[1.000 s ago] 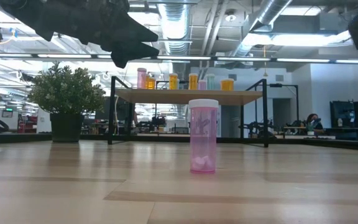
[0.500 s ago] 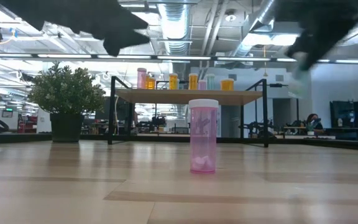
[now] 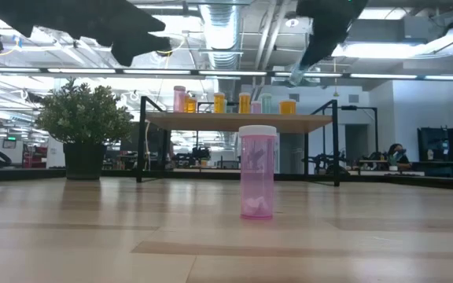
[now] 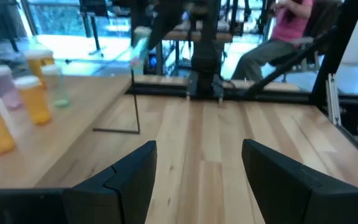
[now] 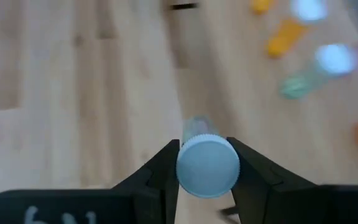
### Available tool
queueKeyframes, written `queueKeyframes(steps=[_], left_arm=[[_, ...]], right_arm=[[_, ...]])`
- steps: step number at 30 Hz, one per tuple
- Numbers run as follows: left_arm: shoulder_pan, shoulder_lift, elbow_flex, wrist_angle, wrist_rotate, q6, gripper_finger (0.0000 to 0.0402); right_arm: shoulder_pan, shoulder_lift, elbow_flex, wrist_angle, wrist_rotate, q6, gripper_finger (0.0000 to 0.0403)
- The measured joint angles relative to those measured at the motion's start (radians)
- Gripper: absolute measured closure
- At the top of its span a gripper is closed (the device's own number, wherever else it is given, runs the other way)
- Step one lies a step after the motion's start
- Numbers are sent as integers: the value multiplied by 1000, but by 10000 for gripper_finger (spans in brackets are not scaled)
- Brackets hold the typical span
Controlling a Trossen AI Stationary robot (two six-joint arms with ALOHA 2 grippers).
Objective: Pick and place medicine bottles onto shelf by color
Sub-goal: Put the small blue pill bottle on the shelf
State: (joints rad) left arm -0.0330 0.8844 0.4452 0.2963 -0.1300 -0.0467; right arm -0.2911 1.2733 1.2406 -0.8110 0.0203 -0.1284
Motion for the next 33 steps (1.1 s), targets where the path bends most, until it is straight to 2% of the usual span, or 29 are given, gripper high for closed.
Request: queueKeyframes(steps=[8, 13, 19, 27, 33], left_arm=[[0, -75, -10, -42, -13, -1, 177], [0, -73, -10, -47, -13, -3, 177], [0, -73, -10, -48, -13, -3, 177], [0, -73, -10, -60, -13, -6, 177], [0, -73, -10, -63, -12, -6, 177]], right_arm=[[-244, 151, 152, -131, -121, -137, 266], [-334, 246, 223, -189, -130, -185, 263], [-366, 333, 293, -225, -180, -221, 264], [-365, 411, 343, -255, -178, -229, 254], [-365, 433, 373, -254, -138, -221, 241]])
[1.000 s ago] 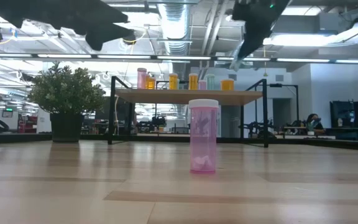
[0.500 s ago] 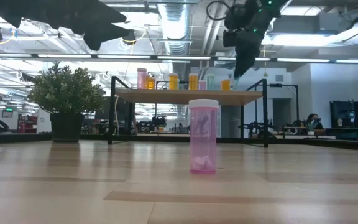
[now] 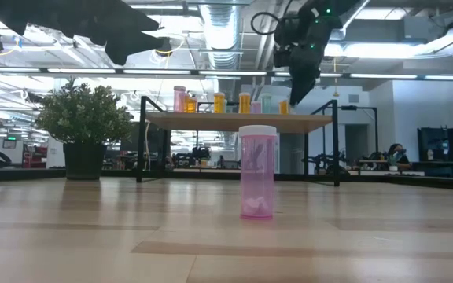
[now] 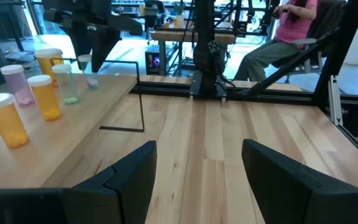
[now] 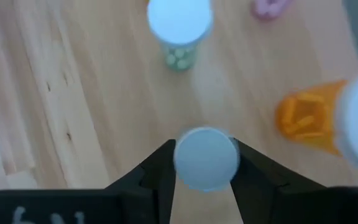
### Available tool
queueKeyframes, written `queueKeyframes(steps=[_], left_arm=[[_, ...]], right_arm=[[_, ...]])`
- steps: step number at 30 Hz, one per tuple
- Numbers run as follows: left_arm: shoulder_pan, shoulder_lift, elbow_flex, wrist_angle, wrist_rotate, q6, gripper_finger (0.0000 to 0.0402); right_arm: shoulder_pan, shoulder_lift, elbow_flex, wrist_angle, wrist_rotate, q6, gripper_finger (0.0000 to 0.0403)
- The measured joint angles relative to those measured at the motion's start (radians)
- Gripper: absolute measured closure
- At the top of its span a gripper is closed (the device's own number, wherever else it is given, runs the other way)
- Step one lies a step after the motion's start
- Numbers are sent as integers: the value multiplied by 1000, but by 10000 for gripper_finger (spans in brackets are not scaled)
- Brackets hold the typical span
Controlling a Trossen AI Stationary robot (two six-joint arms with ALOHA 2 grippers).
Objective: Pick and place medicine bottles onto shelf by color
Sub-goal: Put the small blue pill bottle on the shelf, then put the small pink pill bottle on the shelf
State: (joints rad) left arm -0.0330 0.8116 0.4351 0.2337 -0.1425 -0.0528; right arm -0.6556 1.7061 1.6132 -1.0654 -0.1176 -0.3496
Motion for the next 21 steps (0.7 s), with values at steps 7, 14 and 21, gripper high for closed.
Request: queueKeyframes(steps=[7, 14, 21], left_arm=[[0, 0, 0, -8, 0, -2, 177], [0, 0, 0, -8, 1, -9, 177], [0, 0, 0, 9, 54, -22, 177]], right_arm=[[-1, -5, 29, 0, 13, 12, 205], [-1, -5, 89, -86, 14, 36, 180], [13, -14, 160, -321, 6, 129, 187]])
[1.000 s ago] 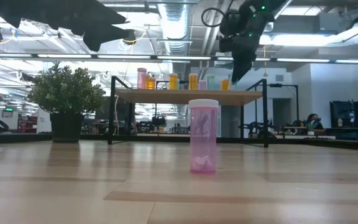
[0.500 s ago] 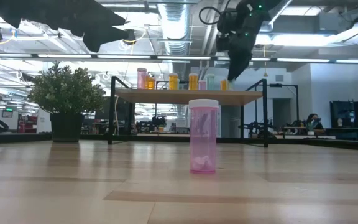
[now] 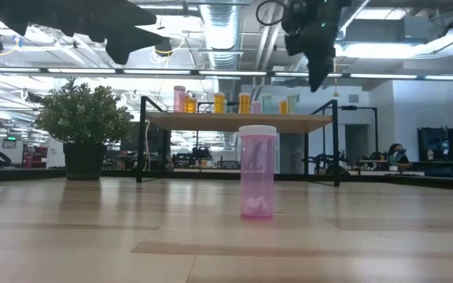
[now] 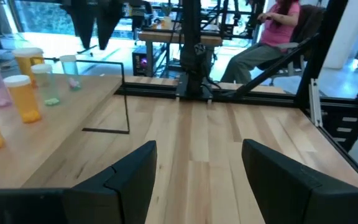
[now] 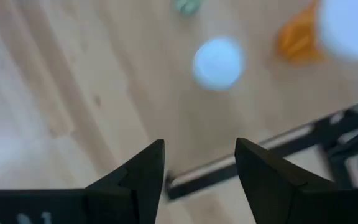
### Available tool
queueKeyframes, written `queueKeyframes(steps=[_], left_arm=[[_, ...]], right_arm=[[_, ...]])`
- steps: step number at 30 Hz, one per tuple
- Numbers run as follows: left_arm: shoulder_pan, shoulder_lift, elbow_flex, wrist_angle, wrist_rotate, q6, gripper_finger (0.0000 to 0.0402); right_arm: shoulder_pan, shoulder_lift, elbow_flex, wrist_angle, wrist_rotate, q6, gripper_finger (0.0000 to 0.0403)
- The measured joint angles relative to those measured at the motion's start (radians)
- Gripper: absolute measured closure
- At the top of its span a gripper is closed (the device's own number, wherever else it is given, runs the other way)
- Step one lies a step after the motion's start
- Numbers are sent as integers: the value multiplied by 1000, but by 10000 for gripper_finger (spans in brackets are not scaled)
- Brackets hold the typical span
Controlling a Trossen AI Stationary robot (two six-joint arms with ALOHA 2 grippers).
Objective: Pick and place medicine bottles onto shelf by color
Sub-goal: Put the small pink pill bottle on the shelf
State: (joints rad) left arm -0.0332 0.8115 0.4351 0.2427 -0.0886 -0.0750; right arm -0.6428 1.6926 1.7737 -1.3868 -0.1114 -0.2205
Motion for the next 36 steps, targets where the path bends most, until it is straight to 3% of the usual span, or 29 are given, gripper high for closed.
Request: queueKeyframes(steps=[6, 12, 18, 27, 36], left_arm=[[0, 0, 0, 0, 5, -8, 177], [0, 0, 0, 3, 4, -23, 177], [-25, 39, 0, 36, 3, -42, 177], [-118, 275, 1, 273, 11, -26, 177], [-188, 539, 48, 429, 76, -111, 177]], right_arm=[[100, -118, -82, 27, -42, 29, 202], [255, -308, -241, 224, -44, 120, 213], [440, -496, -499, 518, -36, 249, 218], [755, -626, -875, 1029, 156, 369, 219], [1010, -625, -1052, 1463, 387, 317, 219]])
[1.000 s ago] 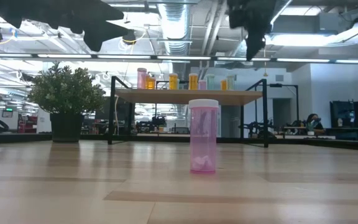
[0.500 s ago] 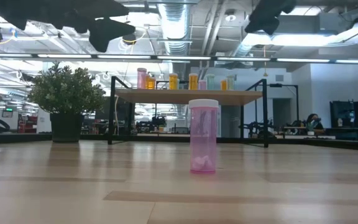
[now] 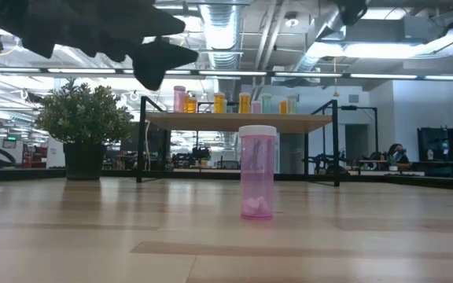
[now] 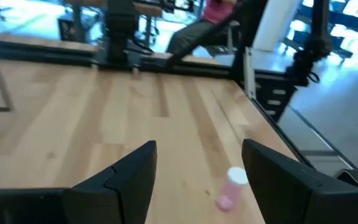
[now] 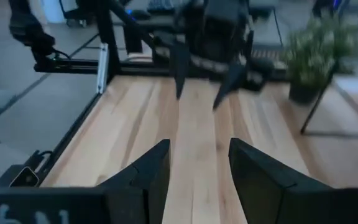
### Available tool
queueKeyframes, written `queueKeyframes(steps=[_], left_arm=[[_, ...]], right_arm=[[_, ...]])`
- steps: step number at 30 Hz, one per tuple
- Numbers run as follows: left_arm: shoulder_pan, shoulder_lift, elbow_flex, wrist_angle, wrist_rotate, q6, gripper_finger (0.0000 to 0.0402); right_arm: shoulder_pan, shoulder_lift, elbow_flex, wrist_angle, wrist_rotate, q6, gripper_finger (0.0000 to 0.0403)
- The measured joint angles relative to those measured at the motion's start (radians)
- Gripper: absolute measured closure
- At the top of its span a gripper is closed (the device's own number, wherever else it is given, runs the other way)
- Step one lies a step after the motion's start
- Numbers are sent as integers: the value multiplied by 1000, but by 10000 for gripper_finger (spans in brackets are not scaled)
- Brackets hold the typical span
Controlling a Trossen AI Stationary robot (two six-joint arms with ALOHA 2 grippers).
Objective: Pick and place medicine bottles onto shelf by color
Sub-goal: Put the small pink pill bottle on the shelf
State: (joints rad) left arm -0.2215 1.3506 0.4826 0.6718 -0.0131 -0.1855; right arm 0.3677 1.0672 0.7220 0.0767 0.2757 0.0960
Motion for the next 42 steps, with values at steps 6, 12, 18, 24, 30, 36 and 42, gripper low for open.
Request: queueKeyframes(steps=[6, 12, 18, 24, 30, 36, 42], left_arm=[[-51, 190, 128, 0, 1, 34, 177], [-82, 341, 277, -78, 36, 69, 152], [-105, 432, 402, -241, 35, 109, 117], [-112, 493, 439, -274, 79, 120, 111], [-111, 550, 438, -245, 124, 121, 111], [-112, 551, 438, -235, 57, 140, 111], [-111, 551, 438, -237, 58, 149, 111]], right_arm=[[72, 0, -35, 104, 131, -73, 219], [80, 0, -35, 95, 131, -70, 219], [79, 0, -35, 84, 131, -70, 219], [79, 0, -35, 80, 131, -70, 219], [79, 0, -35, 73, 131, -69, 219], [77, 0, -35, 72, 131, -69, 219], [75, 0, -35, 61, 131, -67, 219]])
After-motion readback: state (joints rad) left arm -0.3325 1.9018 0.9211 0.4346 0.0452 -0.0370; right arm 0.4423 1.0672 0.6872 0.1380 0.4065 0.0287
